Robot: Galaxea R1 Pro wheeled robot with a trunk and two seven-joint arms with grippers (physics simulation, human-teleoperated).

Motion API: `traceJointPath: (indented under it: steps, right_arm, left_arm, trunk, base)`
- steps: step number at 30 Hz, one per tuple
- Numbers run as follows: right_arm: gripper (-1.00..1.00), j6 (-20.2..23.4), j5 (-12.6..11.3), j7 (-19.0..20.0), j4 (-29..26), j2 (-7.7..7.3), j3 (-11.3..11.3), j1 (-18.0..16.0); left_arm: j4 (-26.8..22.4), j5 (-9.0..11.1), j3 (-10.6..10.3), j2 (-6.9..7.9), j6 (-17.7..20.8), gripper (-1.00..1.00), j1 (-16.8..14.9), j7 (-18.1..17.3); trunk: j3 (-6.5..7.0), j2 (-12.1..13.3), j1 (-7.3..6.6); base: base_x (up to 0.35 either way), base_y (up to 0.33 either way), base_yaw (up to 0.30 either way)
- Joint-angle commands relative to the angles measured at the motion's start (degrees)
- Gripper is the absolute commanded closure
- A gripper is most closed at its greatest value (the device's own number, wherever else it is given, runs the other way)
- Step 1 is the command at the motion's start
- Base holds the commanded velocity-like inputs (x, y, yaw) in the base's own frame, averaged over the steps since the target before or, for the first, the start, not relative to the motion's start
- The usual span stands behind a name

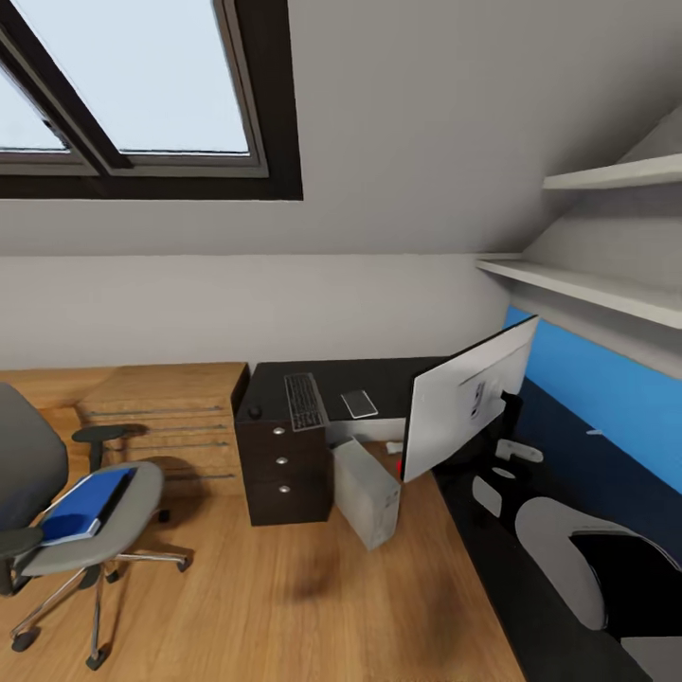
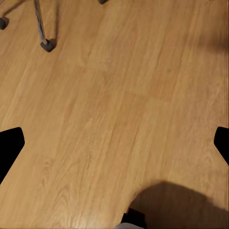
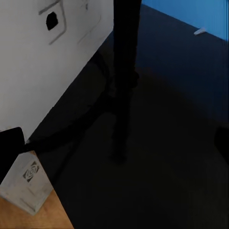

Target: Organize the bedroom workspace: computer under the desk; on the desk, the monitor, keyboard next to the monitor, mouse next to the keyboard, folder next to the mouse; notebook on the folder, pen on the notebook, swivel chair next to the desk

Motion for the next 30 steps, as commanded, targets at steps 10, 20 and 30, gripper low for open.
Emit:
traceJointPath:
  steps: [10, 20, 30]
  right_arm:
    - [-1.00, -8.58, -0.34, 0.15, -0.03, -0.25, 0.26, 4.62]
    - [-1.00, -9.03, -0.31, 0.19, 0.09, -2.54, 0.28, 5.29]
    - [-1.00, -6.20, -0.42, 1.27, 0.06, -6.34, 0.36, 5.46]
  left_arm:
    - [-27.38, 1.71, 6.15, 7.28, 23.31, -1.00, -5.12, 0.63]
    - [-28.12, 1.67, 7.28, 11.82, 22.98, -1.00, -5.58, 0.55]
    - [-28.21, 1.62, 1.76, 11.84, 13.99, -1.00, -5.60, 0.52]
  trunk:
    - [-0.03, -0.04, 0.02]
    - [-0.03, -0.04, 0.02]
    - [-0.03, -0.04, 0.02]
  base:
    - [0.000, 0.000, -0.025]
    - [0.000, 0.000, 0.000]
    - [0.137, 0.000, 0.000]
